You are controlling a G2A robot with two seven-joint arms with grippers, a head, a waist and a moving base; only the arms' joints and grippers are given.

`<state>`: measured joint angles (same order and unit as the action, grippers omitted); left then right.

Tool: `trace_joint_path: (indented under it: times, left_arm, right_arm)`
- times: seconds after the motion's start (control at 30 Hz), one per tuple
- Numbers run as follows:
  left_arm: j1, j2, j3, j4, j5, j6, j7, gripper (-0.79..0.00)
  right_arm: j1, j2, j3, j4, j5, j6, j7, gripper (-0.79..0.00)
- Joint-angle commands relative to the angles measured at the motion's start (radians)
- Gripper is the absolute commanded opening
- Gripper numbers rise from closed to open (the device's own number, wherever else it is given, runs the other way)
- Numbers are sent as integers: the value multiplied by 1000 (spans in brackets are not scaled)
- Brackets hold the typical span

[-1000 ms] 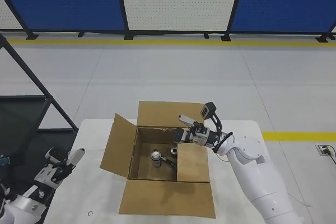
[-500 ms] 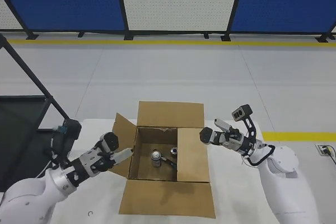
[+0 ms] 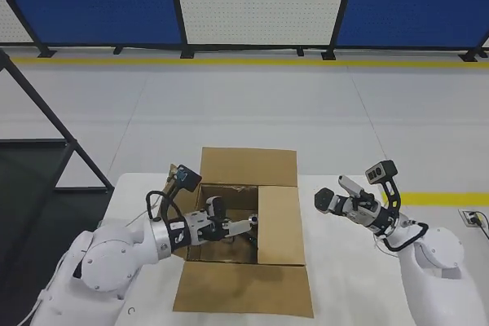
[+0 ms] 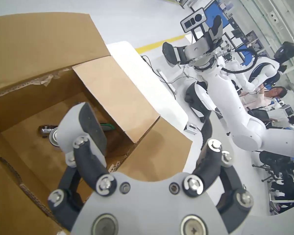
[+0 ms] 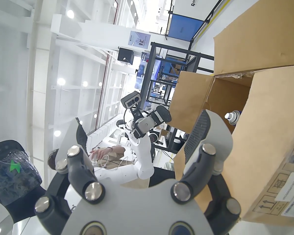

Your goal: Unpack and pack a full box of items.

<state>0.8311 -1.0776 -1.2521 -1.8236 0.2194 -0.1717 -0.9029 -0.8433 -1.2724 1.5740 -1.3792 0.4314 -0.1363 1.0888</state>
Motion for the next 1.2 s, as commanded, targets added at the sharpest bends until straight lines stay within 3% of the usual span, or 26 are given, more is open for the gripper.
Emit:
trace_joint_path:
  times: [0.0, 0.2, 0.5, 0.8, 0.97, 1.17]
  left_arm:
    - [-1, 0, 1, 0, 0, 0, 0, 0]
    - [3, -8, 47, 67, -36, 7, 24, 0]
    - [-155, -67, 276, 342, -122, 59, 15, 0]
    - [-275, -136, 448, 530, -148, 82, 42, 0]
    - [-307, -162, 465, 560, -202, 36, 92, 0]
    - [-313, -171, 444, 496, -222, 1, 142, 0]
  right_arm:
    - [0, 0, 0, 0, 0, 0, 0, 0]
    - [-19, 1, -21, -25, 26, -23, 12, 0]
    - [-113, 29, 107, -91, 115, -69, 53, 0]
    - [-212, 53, 197, -156, 191, -84, 139, 0]
    - [-241, 62, 204, -178, 192, -97, 158, 0]
    - [-278, 73, 218, -213, 229, -125, 213, 0]
